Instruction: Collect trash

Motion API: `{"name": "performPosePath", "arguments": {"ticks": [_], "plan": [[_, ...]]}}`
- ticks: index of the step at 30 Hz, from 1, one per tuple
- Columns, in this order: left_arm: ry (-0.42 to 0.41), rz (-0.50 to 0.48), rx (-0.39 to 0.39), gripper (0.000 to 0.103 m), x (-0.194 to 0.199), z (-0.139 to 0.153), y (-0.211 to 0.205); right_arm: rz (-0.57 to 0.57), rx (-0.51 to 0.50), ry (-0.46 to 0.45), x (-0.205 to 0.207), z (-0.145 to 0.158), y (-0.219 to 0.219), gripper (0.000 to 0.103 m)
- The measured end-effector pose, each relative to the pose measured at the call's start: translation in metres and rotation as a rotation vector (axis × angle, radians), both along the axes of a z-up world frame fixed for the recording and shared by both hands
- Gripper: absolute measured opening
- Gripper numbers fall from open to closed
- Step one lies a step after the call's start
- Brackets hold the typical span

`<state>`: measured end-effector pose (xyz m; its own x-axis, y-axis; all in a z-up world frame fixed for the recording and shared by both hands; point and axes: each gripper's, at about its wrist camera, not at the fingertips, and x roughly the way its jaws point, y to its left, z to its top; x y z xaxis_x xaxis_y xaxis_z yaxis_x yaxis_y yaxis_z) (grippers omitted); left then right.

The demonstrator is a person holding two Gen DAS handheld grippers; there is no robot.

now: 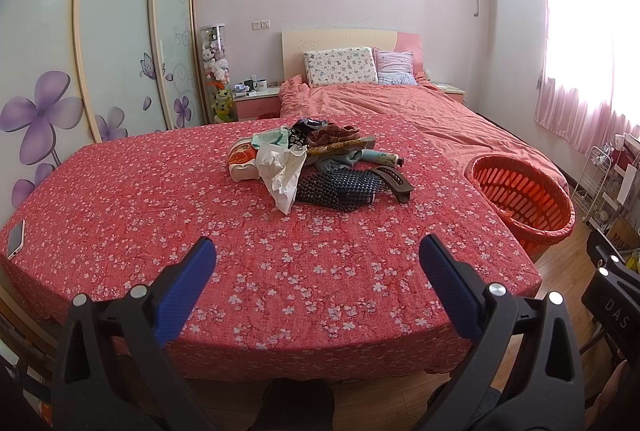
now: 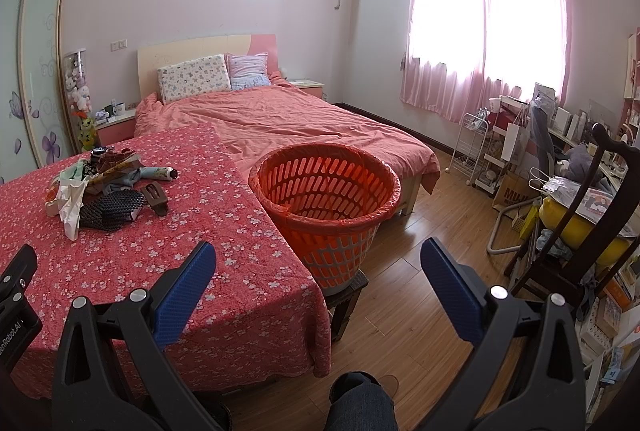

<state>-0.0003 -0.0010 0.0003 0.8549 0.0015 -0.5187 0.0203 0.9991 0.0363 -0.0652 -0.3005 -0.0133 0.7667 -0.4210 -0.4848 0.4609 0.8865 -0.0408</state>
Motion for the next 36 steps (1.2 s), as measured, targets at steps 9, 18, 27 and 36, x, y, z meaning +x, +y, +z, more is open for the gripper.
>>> {"name": "performPosePath", "arguments": {"ticks": [9, 18, 27, 36], "plan": [[0.001, 0.001, 0.000, 0.099, 0.000, 0.000, -0.001, 0.000, 0.001, 0.001, 0.000, -0.001, -0.001, 0.101], [0.018, 0.029, -0.010, 0.099, 0.010, -0.008, 0.012, 0.050, 0.038, 0.010, 0.013, -0.008, 0.000, 0.101], [0.029, 0.140, -0.014, 0.099, 0.058, -0.018, 0.060, 0.208, 0.096, 0.021, 0.058, -0.012, 0.011, 0.101], [0.045, 0.127, 0.003, 0.099, 0.133, -0.025, 0.088, 0.480, 0.227, 0.133, 0.164, -0.033, 0.045, 0.073]]}}
